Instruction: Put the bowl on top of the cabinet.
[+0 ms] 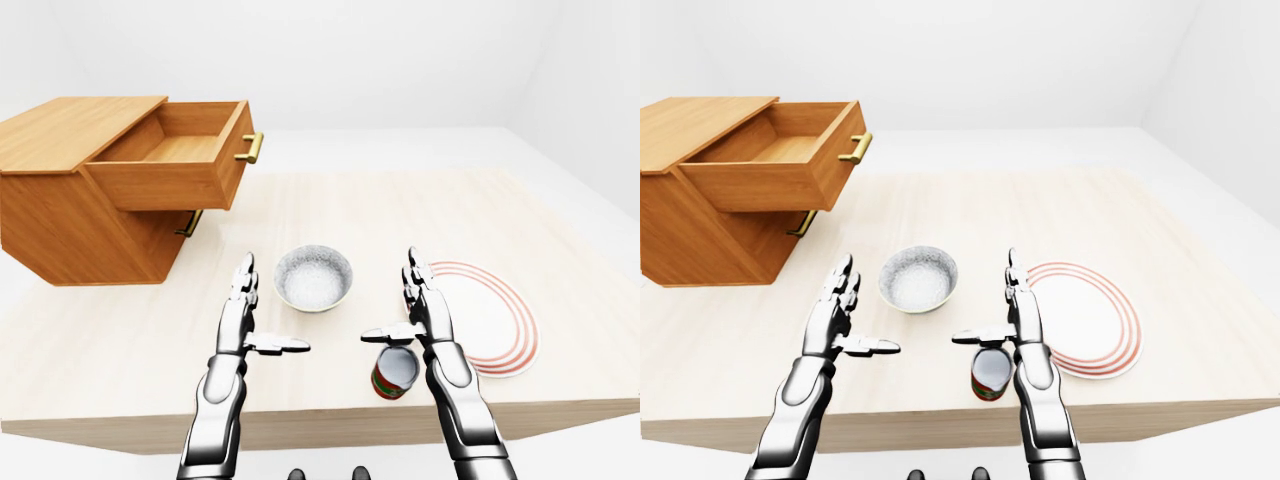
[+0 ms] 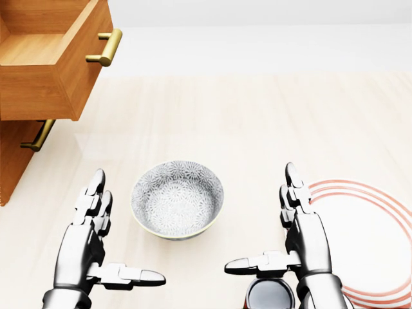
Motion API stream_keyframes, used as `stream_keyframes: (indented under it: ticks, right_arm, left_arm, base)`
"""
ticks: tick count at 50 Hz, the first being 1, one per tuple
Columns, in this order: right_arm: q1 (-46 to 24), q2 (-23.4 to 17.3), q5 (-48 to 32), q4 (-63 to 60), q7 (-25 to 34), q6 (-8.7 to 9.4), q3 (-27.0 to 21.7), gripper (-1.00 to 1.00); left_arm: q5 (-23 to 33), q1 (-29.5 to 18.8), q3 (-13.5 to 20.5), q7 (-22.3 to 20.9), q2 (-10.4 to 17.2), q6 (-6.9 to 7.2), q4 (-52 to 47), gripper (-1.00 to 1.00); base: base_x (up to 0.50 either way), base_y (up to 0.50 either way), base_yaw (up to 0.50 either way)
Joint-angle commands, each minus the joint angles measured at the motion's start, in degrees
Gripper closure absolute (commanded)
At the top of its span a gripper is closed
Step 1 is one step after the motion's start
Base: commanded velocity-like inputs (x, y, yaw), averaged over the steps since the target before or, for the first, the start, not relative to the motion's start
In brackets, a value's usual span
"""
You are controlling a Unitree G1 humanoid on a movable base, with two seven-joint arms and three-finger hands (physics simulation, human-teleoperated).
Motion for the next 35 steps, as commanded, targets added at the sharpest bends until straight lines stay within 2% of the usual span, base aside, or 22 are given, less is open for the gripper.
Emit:
stream_keyframes:
  ticks: [1, 20, 21, 23, 24, 25, 26, 27, 28, 29, 30, 32, 35]
  right_arm:
    - [0.11, 0.05, 0.42, -0.77, 0.42, 0.43, 0.16, -1.0]
    - [-0.33, 0.06, -0.56, -0.04, -0.24, 0.46, 0.34, -1.0]
    - [0.2, 0.1, -1.03, -0.39, -0.36, -0.25, 0.61, -1.0]
    - [0.24, 0.11, -1.07, -0.42, -0.36, -0.29, 0.61, -1.0]
    - [0.09, 0.09, -0.98, -0.34, -0.44, -0.19, 0.42, -1.0]
    - [0.08, 0.09, -0.97, -0.33, -0.45, -0.19, 0.41, -1.0]
    - [0.0, 0.13, -1.03, -0.1, -0.49, -0.29, 0.46, -1.0]
    - [-0.04, 0.13, -1.08, 0.01, -0.51, -0.36, 0.49, -1.0]
    - [-0.04, 0.13, -1.08, 0.02, -0.51, -0.36, 0.49, -1.0]
    - [-0.04, 0.14, -1.09, 0.03, -0.49, -0.37, 0.53, -1.0]
    - [-0.04, 0.14, -1.09, 0.03, -0.49, -0.37, 0.53, -1.0]
    - [-0.1, 0.14, -0.94, 0.19, -0.38, -0.45, 0.49, -1.0]
    - [-0.1, 0.14, -0.94, 0.2, -0.38, -0.45, 0.49, -1.0]
  left_arm:
    - [0.37, 0.5, -0.39, -1.03, -0.1, -0.36, -0.46, -1.0]
    - [0.25, 0.52, -0.55, -1.6, -0.19, 0.0, -0.8, -1.0]
    - [0.1, -0.54, 0.37, -0.17, -0.34, 0.84, 0.11, -1.0]
    - [0.04, -0.6, 0.38, -0.03, -0.29, 0.88, 0.17, -1.0]
    - [1.46, -1.38, 0.24, 1.18, -0.14, 3.12, 0.93, -1.0]
    - [1.53, -1.42, 0.21, 1.26, -0.11, 3.25, 0.98, -1.0]
    - [1.58, -1.24, -0.26, 0.42, 0.07, 5.92, -0.28, -1.0]
    - [2.68, -1.26, -0.43, 1.11, 0.1, 6.84, -0.6, -1.0]
    - [2.76, -1.26, -0.42, 1.12, 0.08, 6.9, -0.63, -1.0]
    - [6.67, -2.15, -0.94, 4.01, 0.21, 6.91, 0.16, -1.0]
    - [6.96, -2.2, -0.92, 4.11, 0.15, 6.91, 0.2, -1.0]
    - [4.44, -1.96, -1.5, -0.85, 0.29, 6.91, -2.15, -1.0]
    - [4.47, -1.95, -1.43, -1.03, 0.2, 6.91, -2.25, -1.0]
  base:
    - [0.5, 0.0, 0.0]
    - [0.5, 0.0, 0.0]
    - [0.0, 0.0, 0.0]
    - [0.0, 0.0, 0.0]
    - [0.0, 0.0, 0.0]
    - [0.0, 0.0, 0.0]
    - [0.0, 0.0, 0.0]
    - [0.0, 0.0, 0.0]
    - [0.0, 0.0, 0.0]
    - [0.0, 0.0, 0.0]
    - [0.0, 0.0, 0.0]
    - [0.0, 0.0, 0.0]
    - [0.0, 0.0, 0.0]
